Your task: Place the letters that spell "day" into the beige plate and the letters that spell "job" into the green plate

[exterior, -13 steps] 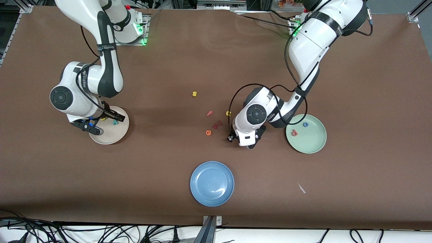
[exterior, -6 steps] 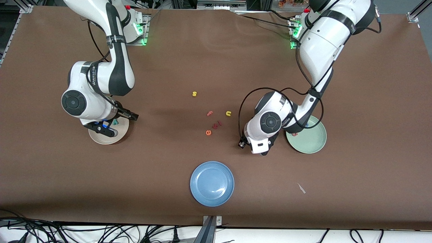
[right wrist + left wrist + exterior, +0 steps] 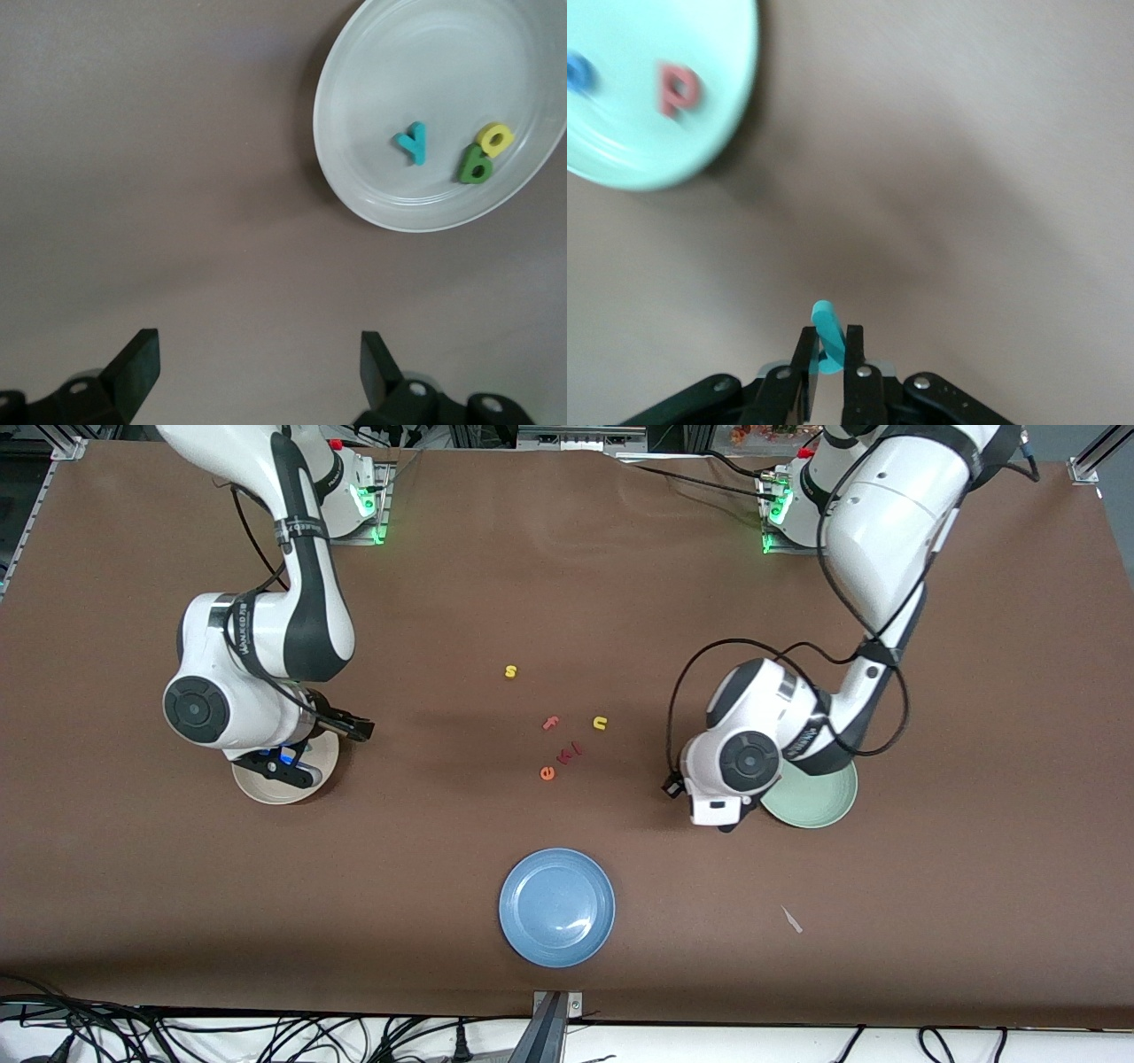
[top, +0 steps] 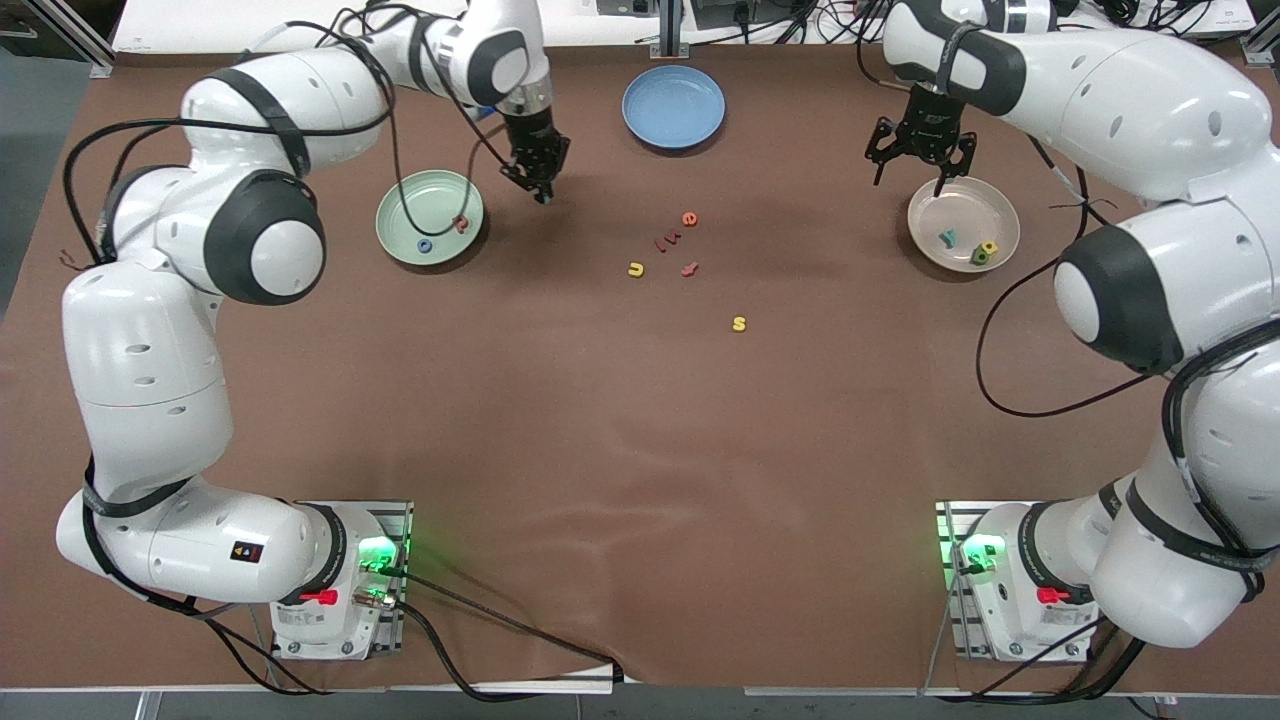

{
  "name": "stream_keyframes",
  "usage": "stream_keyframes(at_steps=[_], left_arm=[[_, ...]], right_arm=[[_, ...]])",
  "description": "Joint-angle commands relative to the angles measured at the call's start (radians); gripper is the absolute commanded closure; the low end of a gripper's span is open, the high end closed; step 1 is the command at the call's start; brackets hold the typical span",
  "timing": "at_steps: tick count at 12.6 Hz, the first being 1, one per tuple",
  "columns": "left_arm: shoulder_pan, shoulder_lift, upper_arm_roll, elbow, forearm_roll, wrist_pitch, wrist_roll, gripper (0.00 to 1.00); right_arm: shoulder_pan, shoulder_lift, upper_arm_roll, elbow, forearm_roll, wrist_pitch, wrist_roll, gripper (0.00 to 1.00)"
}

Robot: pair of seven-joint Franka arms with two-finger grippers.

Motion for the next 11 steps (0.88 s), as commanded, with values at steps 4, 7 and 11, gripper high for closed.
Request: stream_keyframes(at_steps=[4,7,11], left_arm=[[0.210,-0.107,-0.001,-0.112,-0.021,-0.066,0.556,1.00],[0.281,-0.092,-0.001,-0.124,-0.016,-0.063,0.840,1.00],[0.296,-0.021,0.007,-0.156,-0.002,-0.004,0.942,1.00]], right_arm=[[-0.559,-0.062,0.571,0.096,-0.297,-0.082,-0.012,0.00],[-0.653,-0.150,0.627,0.088,-0.317,-0.096,-0.158,0.00],[-0.663,-0.265,0.612,0.099,-0.403,-0.232,-0.253,0.00]])
